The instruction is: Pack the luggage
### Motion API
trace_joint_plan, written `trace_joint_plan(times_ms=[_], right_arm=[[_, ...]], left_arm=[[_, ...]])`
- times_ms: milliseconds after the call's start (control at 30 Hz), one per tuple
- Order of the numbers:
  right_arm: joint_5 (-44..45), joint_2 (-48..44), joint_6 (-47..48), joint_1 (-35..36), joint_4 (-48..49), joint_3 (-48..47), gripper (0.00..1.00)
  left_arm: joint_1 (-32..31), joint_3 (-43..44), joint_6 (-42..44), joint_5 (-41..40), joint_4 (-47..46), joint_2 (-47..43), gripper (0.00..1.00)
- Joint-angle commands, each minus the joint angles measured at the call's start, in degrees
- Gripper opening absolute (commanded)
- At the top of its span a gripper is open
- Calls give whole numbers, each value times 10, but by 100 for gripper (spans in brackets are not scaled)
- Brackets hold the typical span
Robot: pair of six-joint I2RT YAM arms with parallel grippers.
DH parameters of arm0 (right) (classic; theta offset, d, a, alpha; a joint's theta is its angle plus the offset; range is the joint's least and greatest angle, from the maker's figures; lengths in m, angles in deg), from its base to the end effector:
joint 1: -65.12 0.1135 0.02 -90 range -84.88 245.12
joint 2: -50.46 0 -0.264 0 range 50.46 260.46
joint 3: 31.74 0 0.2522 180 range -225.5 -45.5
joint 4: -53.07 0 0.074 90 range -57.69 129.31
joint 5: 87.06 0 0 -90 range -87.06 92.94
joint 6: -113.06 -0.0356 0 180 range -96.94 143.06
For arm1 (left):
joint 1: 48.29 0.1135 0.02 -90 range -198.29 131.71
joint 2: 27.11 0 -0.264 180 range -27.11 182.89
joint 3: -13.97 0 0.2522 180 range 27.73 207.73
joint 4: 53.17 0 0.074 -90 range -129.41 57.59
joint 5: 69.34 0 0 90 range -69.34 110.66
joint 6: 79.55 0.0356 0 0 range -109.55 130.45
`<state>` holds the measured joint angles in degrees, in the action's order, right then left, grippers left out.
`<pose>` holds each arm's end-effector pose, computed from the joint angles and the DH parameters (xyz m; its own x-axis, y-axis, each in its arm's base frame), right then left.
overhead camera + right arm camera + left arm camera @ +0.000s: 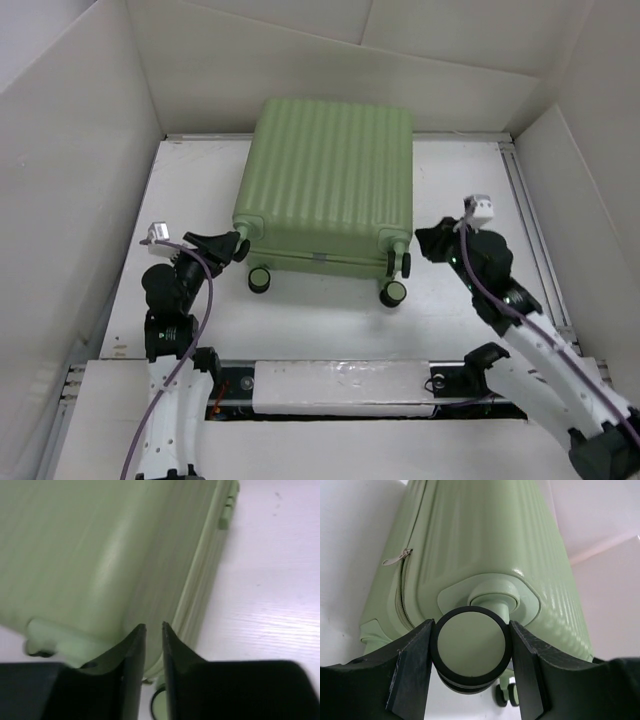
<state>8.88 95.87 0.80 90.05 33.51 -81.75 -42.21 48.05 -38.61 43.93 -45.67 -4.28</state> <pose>0.1754 0.0775 0.2935 -0.3411 0.2569 -0.9042 -0.2154 0.9150 0.3412 0.1313 -0.0002 0.2721 -0.1800 -0.7170 -0.6734 0.2422 0.6312 -0.7368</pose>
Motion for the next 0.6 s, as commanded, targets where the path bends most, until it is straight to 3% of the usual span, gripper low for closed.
trace_joint_plan(times_ms=[0,67,100,200,267,300,333,367,567], right_arm=[[-28,-113,-79,7,60,131,22],[-70,-162,-102,25,113,227,15],[-70,-204,-102,34,155,253,4],[-63,-249,-88,68,197,311,1],[-58,-264,-67,80,203,318,9],[-58,-264,-59,86,213,324,16],[-58,-247,-52,92,233,324,29],[-67,-234,-37,92,244,324,33],[-85,-100,6,97,327,304,40]], left_arm=[[-13,34,-3,84,-34,-18,0],[-13,42,-3,89,-29,-18,0],[-13,42,-3,89,-29,-27,0],[-13,54,-3,100,-29,-43,0],[-13,62,-3,100,-24,-38,0],[-13,62,3,107,-24,-31,0],[-13,62,3,107,-24,-18,0],[-13,62,3,114,-30,-12,0],[-13,68,-2,126,-49,5,0]])
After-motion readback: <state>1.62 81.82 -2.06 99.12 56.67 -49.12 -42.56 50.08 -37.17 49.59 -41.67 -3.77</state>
